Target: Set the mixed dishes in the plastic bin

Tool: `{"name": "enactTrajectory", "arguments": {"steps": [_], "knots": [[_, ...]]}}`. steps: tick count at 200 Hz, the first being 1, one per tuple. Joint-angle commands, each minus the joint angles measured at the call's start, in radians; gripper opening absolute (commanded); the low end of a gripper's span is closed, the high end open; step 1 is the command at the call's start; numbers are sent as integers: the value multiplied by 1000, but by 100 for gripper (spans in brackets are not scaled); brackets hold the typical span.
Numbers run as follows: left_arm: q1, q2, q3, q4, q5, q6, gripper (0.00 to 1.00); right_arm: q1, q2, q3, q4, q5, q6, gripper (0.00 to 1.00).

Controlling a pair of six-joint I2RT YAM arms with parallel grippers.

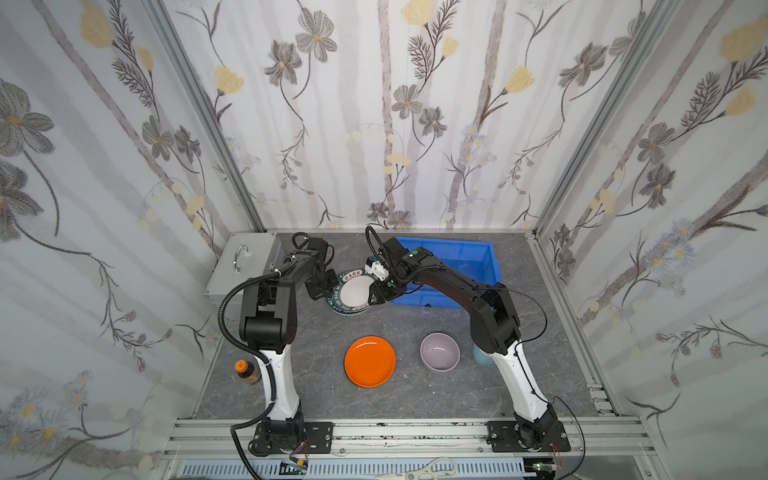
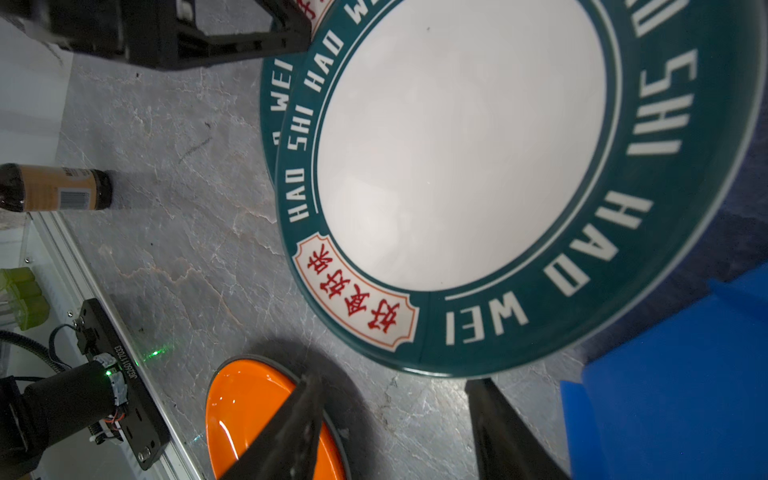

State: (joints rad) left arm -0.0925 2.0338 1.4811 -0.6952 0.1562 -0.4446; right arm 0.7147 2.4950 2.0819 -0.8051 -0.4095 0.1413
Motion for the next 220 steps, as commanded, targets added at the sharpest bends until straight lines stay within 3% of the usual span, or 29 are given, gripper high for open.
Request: {"name": "enactTrajectory", "arguments": {"steps": [1, 67, 159, 220], "knots": [[-2, 5, 10, -32, -26, 1, 0, -15, 2, -5, 66, 3, 17, 60], [-7, 19, 0, -25, -19, -5, 0, -42, 43, -4, 75, -38, 29, 59], [-16, 15, 15, -38, -34, -9, 0, -97, 32, -68, 47, 117, 62, 59], [-16, 12, 31, -46, -40, -7, 0, -97, 10, -80, 29, 90, 37, 61]]}}
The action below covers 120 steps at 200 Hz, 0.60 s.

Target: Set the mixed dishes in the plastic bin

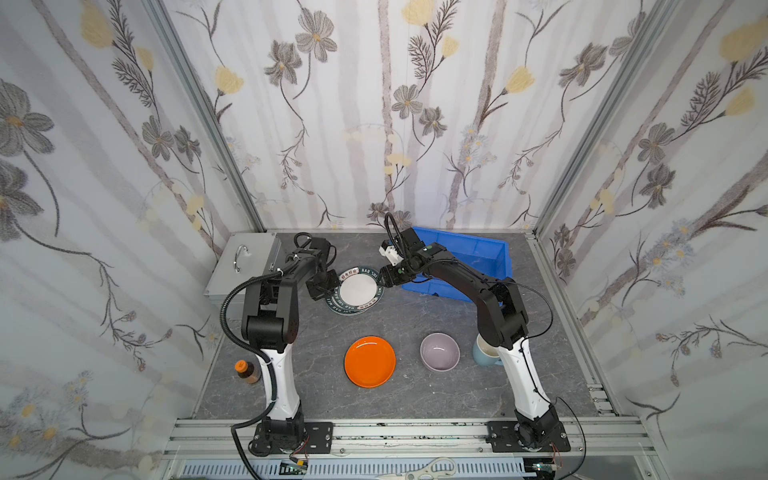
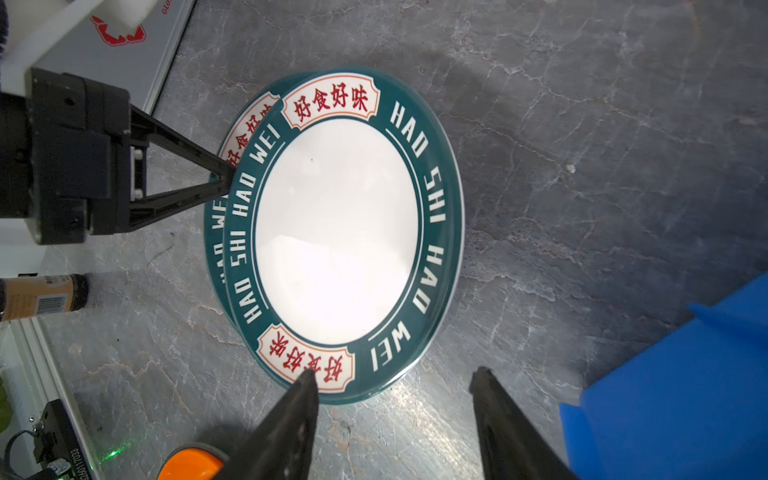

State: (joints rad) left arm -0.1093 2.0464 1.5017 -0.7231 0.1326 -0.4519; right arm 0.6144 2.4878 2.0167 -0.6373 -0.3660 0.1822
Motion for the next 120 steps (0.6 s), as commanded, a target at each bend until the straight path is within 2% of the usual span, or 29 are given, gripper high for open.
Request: {"name": "enactTrajectory", "arguments": {"steps": [1, 52, 120], "knots": [[0, 0, 11, -18, -17, 1, 0, 3, 17, -15, -140, 47, -4, 61], [0, 4, 18, -22, -18, 6, 0, 53, -9, -7, -138, 72, -24, 64], [0, 8, 14, -26, -14, 24, 0, 46, 25, 5, -88, 1, 24, 62]]}}
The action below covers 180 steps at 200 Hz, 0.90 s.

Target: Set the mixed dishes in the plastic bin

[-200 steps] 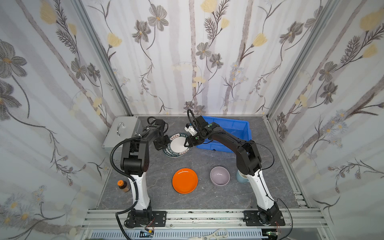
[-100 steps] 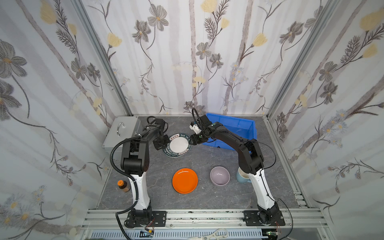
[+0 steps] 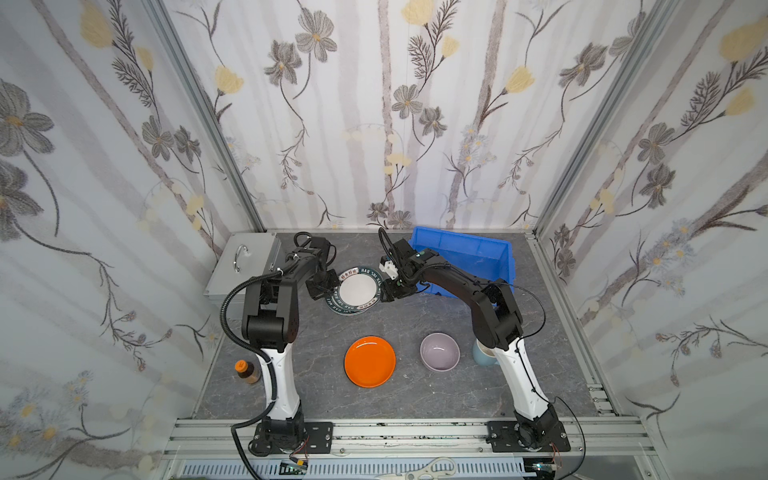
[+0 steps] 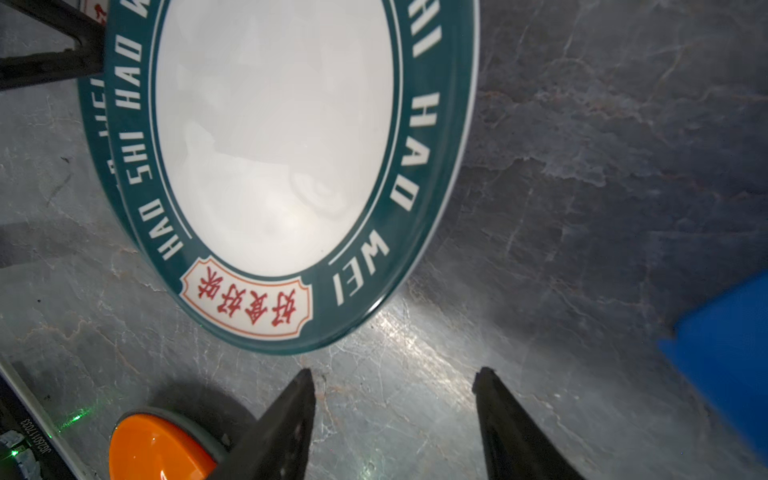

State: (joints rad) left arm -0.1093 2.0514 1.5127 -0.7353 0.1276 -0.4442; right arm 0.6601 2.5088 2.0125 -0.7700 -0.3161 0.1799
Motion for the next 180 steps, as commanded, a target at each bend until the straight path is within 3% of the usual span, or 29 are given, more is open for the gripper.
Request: {"name": "enactTrajectory", "arguments": {"steps": [1, 77, 180], "knots": [[0, 2, 2, -14, -9, 16, 0, 0, 4, 9, 46, -50, 27, 62], [0, -7, 1, 0, -1, 25, 0, 8, 5, 14, 129, -95, 63, 63], [0, 2, 8, 0, 13, 31, 0, -7, 60, 62, 189, -108, 105, 57]]}}
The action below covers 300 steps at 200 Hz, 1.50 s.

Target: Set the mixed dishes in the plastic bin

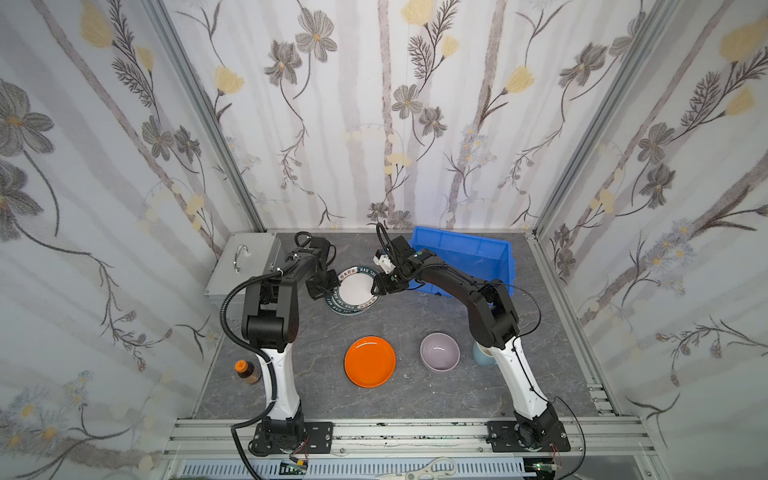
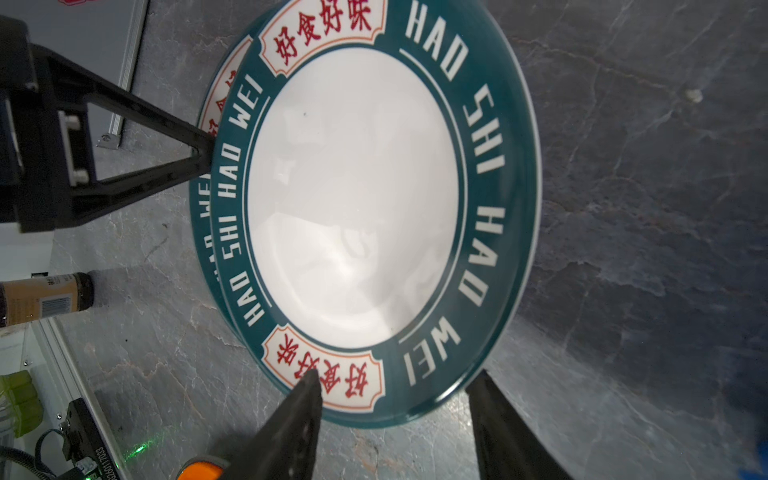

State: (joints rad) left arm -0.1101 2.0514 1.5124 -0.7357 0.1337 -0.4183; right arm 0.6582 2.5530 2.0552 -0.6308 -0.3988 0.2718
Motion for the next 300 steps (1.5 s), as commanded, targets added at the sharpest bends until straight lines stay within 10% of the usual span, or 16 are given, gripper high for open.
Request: {"name": "enactTrajectory", "arguments": {"steps": [1, 57, 254, 300], "knots": [[1, 2, 8, 2, 6, 5, 0, -5, 17, 21, 50, -26, 13, 57], [1, -2, 13, -5, 1, 8, 0, -11, 32, 36, 57, -2, 17, 35], [-5, -10, 19, -25, 5, 16, 0, -33, 6, -2, 66, -75, 15, 7], [-4, -40, 10, -18, 10, 37, 35, -48, 5, -4, 62, -165, 61, 4]]}}
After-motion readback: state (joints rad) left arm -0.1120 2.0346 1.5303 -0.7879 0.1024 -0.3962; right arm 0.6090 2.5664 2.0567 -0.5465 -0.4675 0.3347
